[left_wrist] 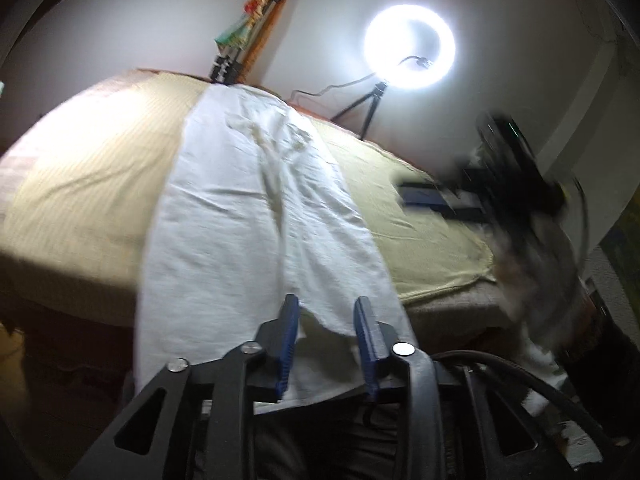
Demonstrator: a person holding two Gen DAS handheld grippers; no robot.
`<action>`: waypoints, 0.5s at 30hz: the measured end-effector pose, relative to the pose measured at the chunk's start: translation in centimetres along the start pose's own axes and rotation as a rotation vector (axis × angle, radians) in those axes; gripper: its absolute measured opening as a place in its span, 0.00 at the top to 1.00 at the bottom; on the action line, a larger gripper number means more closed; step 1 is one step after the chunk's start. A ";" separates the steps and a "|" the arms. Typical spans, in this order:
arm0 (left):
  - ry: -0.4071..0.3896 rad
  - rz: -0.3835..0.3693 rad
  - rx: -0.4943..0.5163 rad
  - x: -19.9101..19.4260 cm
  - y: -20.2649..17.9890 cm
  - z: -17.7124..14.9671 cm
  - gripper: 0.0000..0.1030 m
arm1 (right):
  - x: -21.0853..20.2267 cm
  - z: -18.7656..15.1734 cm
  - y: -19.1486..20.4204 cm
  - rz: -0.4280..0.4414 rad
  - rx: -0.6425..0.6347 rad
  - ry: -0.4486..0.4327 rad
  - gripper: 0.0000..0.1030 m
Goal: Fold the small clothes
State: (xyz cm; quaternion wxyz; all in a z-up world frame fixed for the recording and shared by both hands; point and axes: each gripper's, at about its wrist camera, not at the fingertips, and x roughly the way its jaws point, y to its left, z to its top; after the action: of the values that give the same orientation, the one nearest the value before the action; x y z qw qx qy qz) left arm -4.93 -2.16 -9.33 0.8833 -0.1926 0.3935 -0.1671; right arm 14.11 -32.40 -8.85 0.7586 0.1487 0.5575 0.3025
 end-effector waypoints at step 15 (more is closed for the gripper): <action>0.089 0.033 -0.352 0.8 10.9 -1.2 0.44 | 3.0 -7.7 2.9 -0.090 -0.045 0.153 0.59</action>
State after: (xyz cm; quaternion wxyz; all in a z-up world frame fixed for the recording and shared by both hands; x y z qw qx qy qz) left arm -3.81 6.78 -15.72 0.8202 -0.3302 0.4585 -0.0895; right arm 6.62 -29.13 -12.08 0.7297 0.0828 0.6131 0.2911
